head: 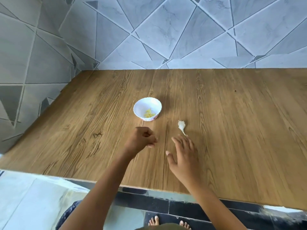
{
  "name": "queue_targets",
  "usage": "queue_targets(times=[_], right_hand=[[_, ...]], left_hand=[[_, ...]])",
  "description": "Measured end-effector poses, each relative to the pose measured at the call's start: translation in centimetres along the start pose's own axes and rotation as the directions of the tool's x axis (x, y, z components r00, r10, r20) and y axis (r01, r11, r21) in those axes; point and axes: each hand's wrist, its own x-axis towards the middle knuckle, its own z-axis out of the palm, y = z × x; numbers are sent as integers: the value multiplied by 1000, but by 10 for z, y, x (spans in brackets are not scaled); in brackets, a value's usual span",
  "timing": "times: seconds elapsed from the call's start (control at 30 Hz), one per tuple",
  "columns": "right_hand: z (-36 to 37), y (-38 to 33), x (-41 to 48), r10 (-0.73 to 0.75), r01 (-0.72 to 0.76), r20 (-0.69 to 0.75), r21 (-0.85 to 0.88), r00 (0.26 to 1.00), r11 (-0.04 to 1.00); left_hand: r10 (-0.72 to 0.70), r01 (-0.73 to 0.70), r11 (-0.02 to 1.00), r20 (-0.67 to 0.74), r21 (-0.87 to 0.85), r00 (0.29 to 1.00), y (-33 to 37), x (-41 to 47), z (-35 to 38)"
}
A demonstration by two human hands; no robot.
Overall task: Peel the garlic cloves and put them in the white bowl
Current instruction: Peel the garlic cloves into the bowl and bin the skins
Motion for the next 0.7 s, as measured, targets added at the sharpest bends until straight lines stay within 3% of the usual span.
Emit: queue_targets(times=[0.1,0.17,0.27,0.43,0.53,0.7], right_hand=[[6,0,10,-31,34,64,-48,997,998],[10,2,14,-41,51,121,-81,992,995],[13,3,13,-24,48,184,-128,983,991],[11,4,10,-26,58,202,-151,979,987],[11,4,11,-31,61,202,-140,979,988],[11,5,11,-45,65,176,-106,983,992]], left_hand=[[-29,27,998,20,59,999,-7,-6,-12],[7,-10,976,13,217,1000,-12,-7,-15],[139,-133,869,23,476,990,-14,-10,-13],[174,-197,657,108,728,979,-11,-15,-4],[189,-202,582,111,787,976,-11,-16,1],[260,-252,559,122,790,958,-9,-20,6]])
